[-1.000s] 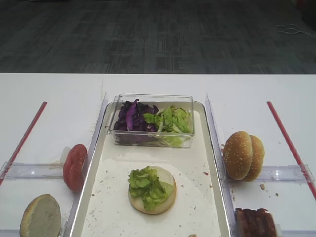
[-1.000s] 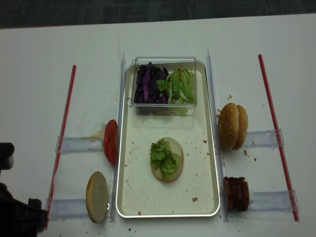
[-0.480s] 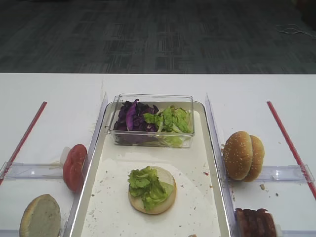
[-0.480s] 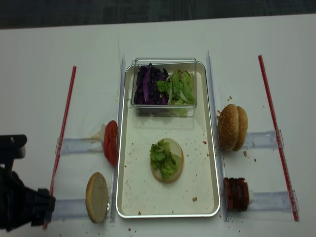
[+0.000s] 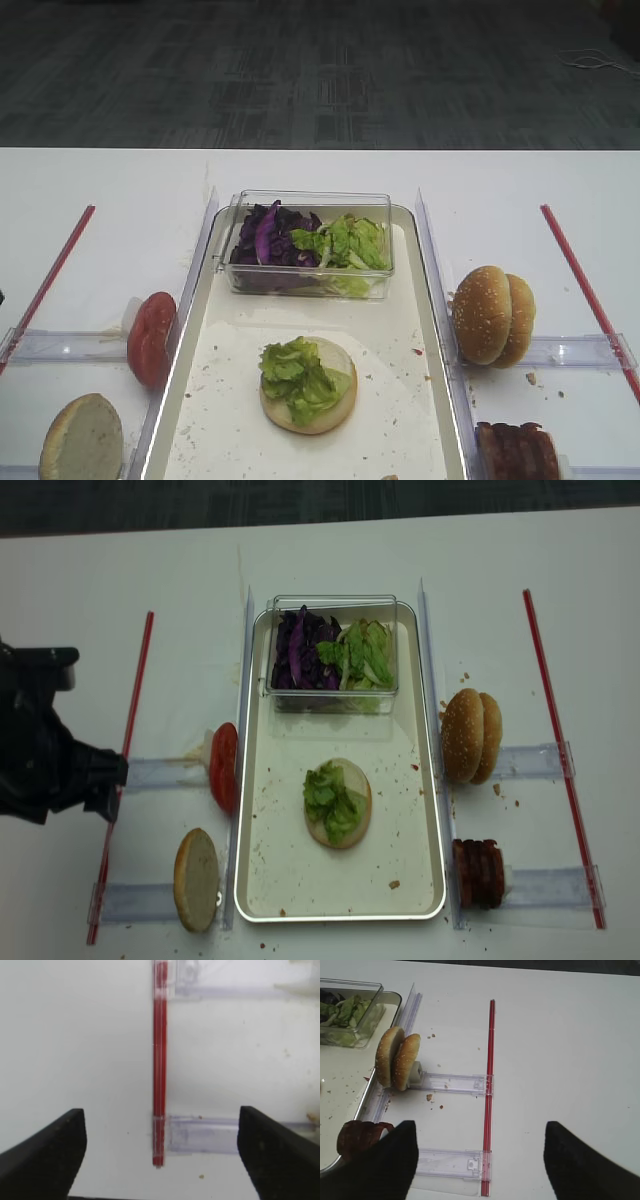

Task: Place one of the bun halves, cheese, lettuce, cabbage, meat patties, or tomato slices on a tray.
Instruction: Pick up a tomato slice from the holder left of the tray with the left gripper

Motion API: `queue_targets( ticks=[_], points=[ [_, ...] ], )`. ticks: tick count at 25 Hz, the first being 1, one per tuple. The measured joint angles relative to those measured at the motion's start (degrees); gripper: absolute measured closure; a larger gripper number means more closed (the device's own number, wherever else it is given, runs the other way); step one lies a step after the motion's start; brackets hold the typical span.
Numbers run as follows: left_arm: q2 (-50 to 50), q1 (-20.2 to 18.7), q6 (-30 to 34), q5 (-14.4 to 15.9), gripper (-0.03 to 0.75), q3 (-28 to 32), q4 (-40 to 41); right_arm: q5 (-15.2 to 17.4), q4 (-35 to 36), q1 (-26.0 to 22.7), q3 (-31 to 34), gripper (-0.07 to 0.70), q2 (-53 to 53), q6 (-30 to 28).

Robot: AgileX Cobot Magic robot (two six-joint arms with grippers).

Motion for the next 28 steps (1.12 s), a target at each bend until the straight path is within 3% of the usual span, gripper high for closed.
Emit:
queue_targets(
  ticks=[8, 15, 21, 28],
  points=[
    [11.18, 0.00, 0.00, 0.56, 0.117, -12.15, 0.00, 0.00, 0.00, 0.00, 0.00, 0.072, 0.00, 0.00],
    [12.06, -0.89, 0.14, 0.79, 0.117, -13.29, -2.00, 0.00, 0.00, 0.00, 0.00, 0.072, 0.00, 0.21],
    [12.06, -9.54, -0.74, 0.90, 0.117, -14.54, -3.77, -0.12, 0.00, 0.00, 0.00, 0.072, 0.00, 0.21],
    [12.14, -23.83, -8.19, -0.07, 0.117, -18.35, -4.64, -0.12, 0.00, 0.00, 0.00, 0.072, 0.00, 0.21]
  ],
)
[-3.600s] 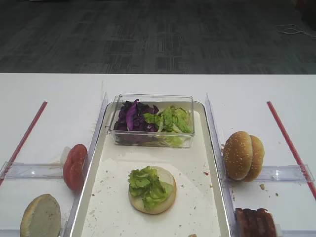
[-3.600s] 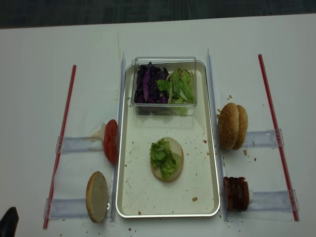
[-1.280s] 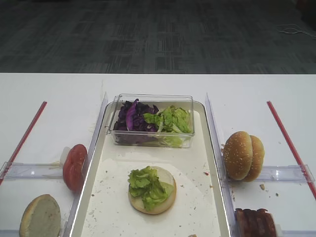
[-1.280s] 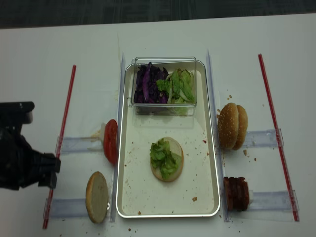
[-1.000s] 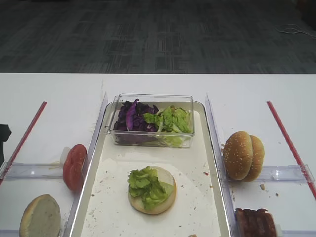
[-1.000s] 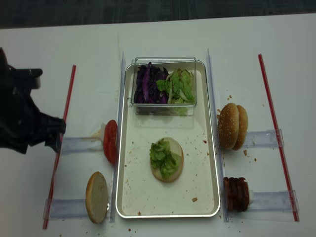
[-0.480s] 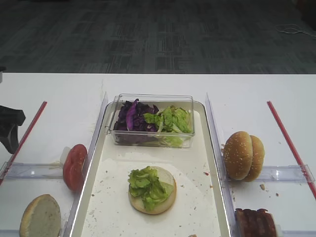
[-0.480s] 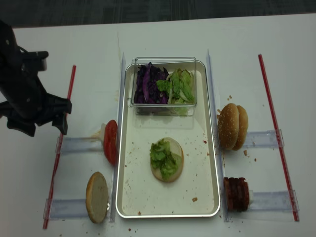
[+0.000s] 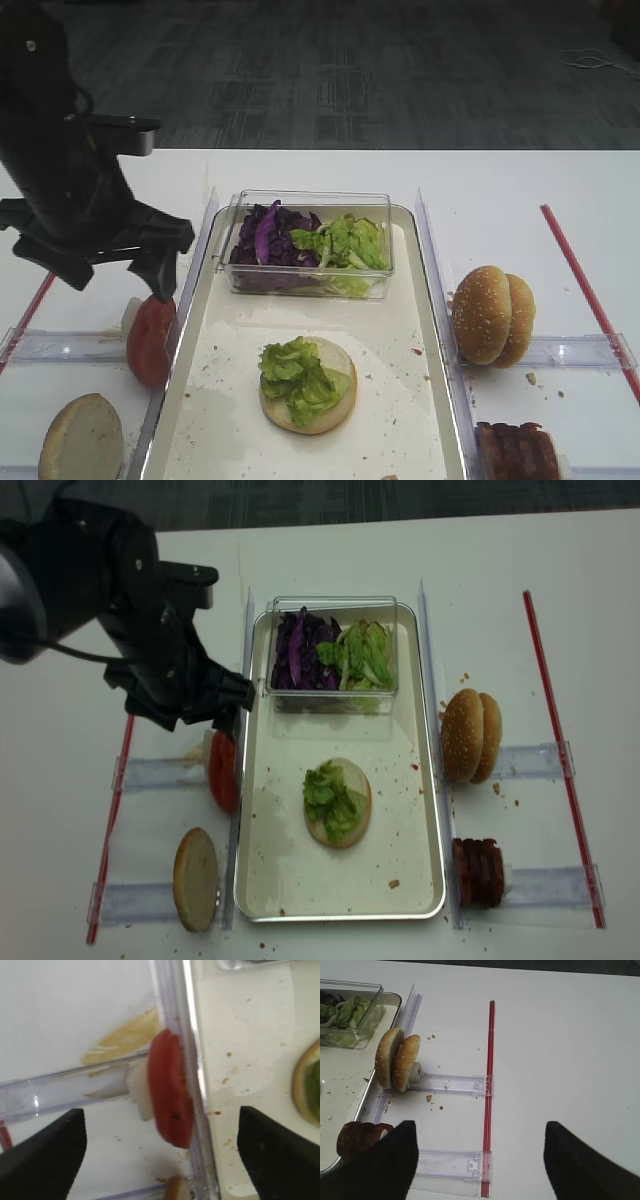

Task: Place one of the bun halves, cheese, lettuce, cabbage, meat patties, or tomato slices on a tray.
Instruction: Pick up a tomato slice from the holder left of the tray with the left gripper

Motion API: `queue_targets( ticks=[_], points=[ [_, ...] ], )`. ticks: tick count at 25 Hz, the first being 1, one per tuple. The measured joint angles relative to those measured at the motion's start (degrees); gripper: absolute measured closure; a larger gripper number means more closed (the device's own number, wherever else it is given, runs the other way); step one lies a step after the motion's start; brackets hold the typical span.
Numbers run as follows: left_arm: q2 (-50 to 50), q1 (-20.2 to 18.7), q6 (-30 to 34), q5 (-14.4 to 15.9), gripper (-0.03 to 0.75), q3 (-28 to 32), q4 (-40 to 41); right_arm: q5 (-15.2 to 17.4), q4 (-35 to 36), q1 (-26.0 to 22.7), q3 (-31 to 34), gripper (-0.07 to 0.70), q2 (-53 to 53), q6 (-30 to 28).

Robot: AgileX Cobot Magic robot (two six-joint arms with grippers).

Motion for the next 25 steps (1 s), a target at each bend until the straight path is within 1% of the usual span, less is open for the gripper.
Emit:
queue_targets(
  ticks=[3, 5, 16, 21, 25],
  points=[
    [0.00, -3.87, -2.59, -1.32, 0.117, -0.57, -0.04, 0.00, 0.00, 0.00, 0.00, 0.072, 0.00, 0.00],
    [0.14, -4.75, -3.41, -1.45, 0.117, -0.57, -0.14, 0.00, 0.00, 0.00, 0.00, 0.072, 0.00, 0.00],
    [3.98, -5.01, -3.64, -2.01, 0.117, -0.57, -1.87, 0.00, 0.00, 0.00, 0.00, 0.073, 0.00, 0.00],
    [5.98, -5.01, -1.98, -2.35, 0.117, -0.57, -5.24, 0.00, 0.00, 0.00, 0.00, 0.073, 0.00, 0.00],
    [6.10, -5.01, -1.16, -2.51, 0.117, -0.66, -6.22, 0.00, 0.00, 0.00, 0.00, 0.073, 0.00, 0.00]
  ],
)
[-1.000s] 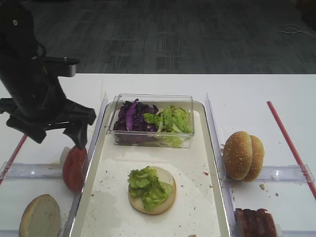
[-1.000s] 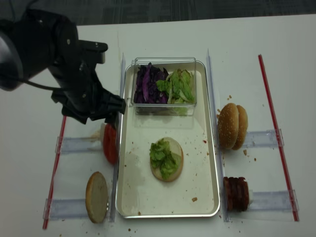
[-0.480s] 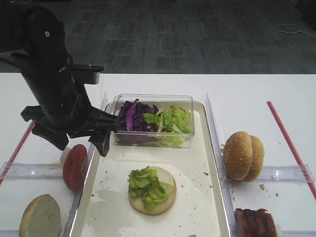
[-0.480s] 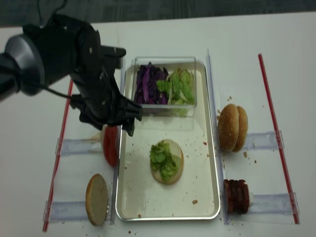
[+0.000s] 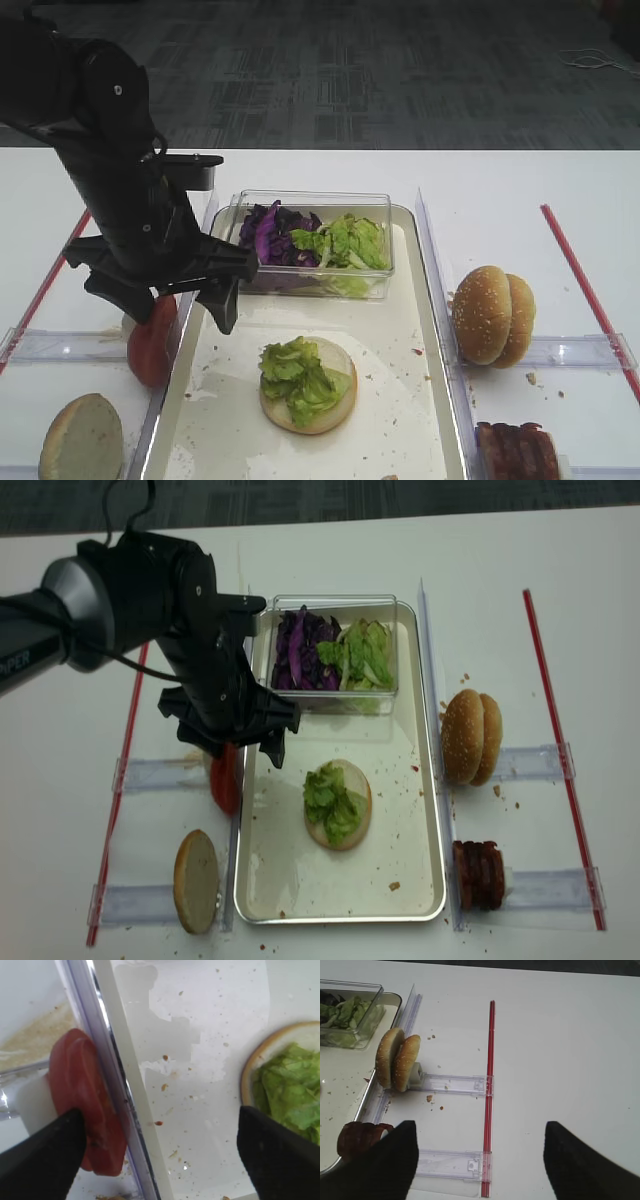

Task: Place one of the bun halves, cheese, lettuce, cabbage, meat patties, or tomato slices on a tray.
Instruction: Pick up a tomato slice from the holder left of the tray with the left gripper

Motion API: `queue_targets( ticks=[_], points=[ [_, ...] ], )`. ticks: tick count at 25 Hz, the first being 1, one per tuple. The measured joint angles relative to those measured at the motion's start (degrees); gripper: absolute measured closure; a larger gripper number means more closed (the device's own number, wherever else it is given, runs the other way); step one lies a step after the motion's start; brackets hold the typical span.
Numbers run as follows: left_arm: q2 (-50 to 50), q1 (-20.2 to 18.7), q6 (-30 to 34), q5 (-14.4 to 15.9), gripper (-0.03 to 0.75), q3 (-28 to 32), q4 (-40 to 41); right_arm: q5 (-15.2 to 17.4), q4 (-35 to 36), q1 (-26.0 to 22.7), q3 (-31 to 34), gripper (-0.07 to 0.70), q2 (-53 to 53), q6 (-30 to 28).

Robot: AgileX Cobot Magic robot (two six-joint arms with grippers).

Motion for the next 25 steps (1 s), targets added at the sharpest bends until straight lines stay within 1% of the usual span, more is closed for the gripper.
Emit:
queue_targets(
  ticks=[6, 11, 17, 21, 25],
  points=[
    [0.00, 0.00, 0.25, -0.61, 0.117, 0.00, 0.00, 0.00, 0.00, 0.00, 0.00, 0.073, 0.00, 0.00],
    [0.00, 0.00, -0.96, -0.79, 0.117, 0.00, 1.86, 0.00, 0.00, 0.00, 0.00, 0.073, 0.00, 0.00],
    [1.12, 0.00, -1.16, -0.79, 0.117, -0.13, 1.86, 0.00, 0.00, 0.00, 0.00, 0.073, 0.00, 0.00],
    [2.87, 0.00, -1.16, -0.01, 0.117, -0.48, 1.86, 0.00, 0.00, 0.00, 0.00, 0.073, 0.00, -0.10],
    [3.12, 0.00, -1.16, -0.01, 0.126, -0.48, 1.86, 0.00, 0.00, 0.00, 0.00, 0.073, 0.00, -0.10]
  ],
)
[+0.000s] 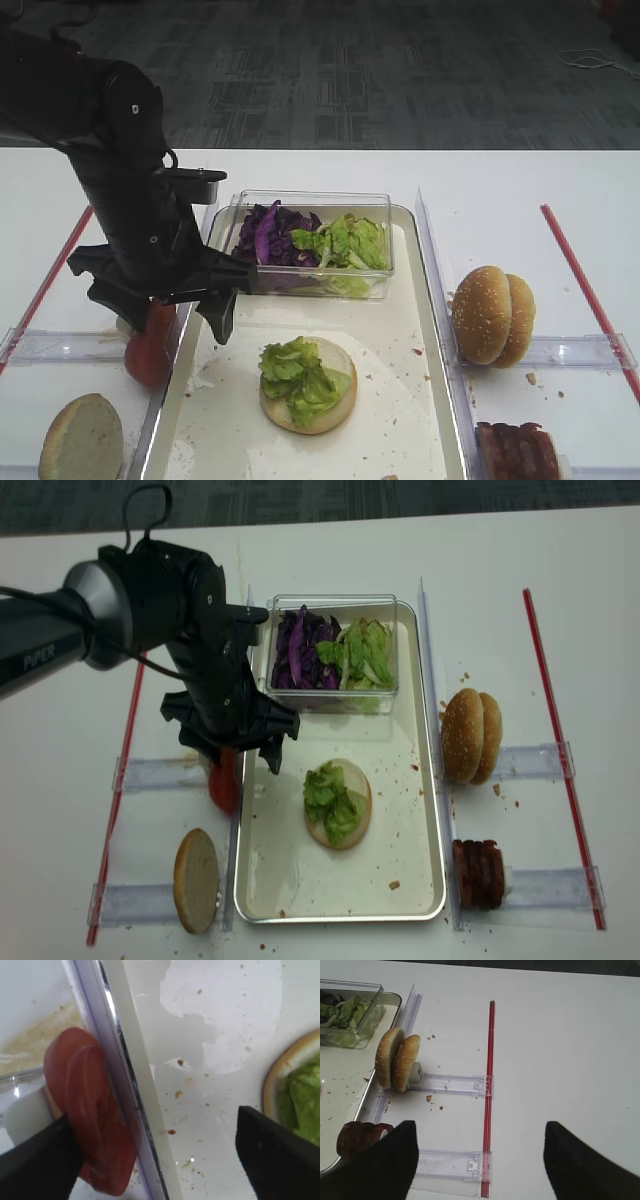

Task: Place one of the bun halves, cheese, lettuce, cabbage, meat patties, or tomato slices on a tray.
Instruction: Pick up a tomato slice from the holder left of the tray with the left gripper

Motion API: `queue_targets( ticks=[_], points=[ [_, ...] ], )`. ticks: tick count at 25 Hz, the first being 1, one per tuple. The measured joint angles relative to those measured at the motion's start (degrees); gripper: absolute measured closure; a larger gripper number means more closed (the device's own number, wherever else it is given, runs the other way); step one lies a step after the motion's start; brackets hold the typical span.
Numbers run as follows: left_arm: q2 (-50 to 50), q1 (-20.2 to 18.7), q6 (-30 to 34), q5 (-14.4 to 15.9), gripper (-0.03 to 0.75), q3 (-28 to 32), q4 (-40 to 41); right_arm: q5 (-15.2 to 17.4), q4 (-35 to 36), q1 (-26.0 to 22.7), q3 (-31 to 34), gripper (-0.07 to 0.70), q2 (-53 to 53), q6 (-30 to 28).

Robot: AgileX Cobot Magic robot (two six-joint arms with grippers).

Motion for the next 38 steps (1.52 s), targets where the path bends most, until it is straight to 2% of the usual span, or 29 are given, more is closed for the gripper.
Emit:
queue_targets(
  ticks=[4, 13, 17, 26, 38],
  points=[
    [0.10, 0.00, 0.00, 0.12, 0.188, 0.00, 0.08, 0.00, 0.00, 0.00, 0.00, 0.073, 0.00, 0.00],
    [0.35, 0.00, 0.00, 0.34, 0.442, 0.00, 1.65, 0.00, 0.00, 0.00, 0.00, 0.073, 0.00, -0.10],
    [0.70, 0.00, 0.00, 0.34, 0.516, 0.00, 2.16, 0.00, 0.00, 0.00, 0.00, 0.073, 0.00, -0.10],
    [0.70, 0.00, 0.00, 0.43, 0.616, 0.00, 3.13, 0.00, 0.00, 0.00, 0.00, 0.073, 0.00, -0.10],
    [-0.95, 0.00, 0.00, 0.87, 0.629, 0.00, 3.13, 0.00, 0.00, 0.00, 0.00, 0.073, 0.00, -0.10]
  ],
)
